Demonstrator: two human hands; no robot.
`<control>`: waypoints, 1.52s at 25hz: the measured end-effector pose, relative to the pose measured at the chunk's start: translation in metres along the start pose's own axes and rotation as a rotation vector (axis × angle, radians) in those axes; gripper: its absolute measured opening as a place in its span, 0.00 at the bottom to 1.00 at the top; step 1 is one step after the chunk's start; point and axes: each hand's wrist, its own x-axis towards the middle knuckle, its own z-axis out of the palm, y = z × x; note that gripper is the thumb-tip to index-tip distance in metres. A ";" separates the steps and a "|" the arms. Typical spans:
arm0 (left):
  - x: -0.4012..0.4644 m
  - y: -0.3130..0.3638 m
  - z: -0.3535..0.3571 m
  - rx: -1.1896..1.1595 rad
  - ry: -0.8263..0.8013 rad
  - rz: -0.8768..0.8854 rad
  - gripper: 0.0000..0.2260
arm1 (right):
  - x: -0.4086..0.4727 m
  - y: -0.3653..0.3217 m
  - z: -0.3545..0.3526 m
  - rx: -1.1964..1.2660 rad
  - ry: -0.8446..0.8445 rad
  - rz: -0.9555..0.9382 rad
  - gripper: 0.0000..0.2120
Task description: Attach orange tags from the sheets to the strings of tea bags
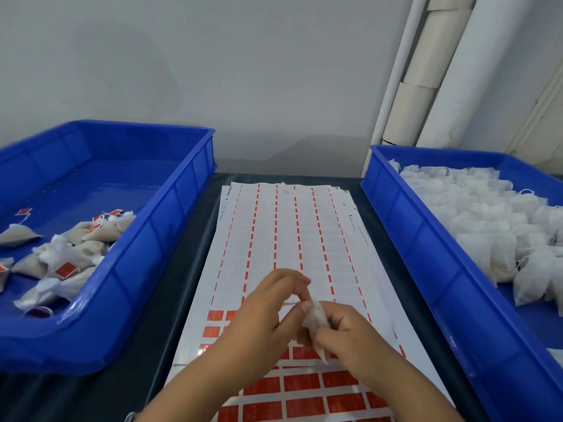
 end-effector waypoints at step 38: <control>0.013 -0.004 0.029 -0.354 0.357 -0.349 0.07 | -0.002 0.003 0.039 -0.051 0.598 -0.288 0.18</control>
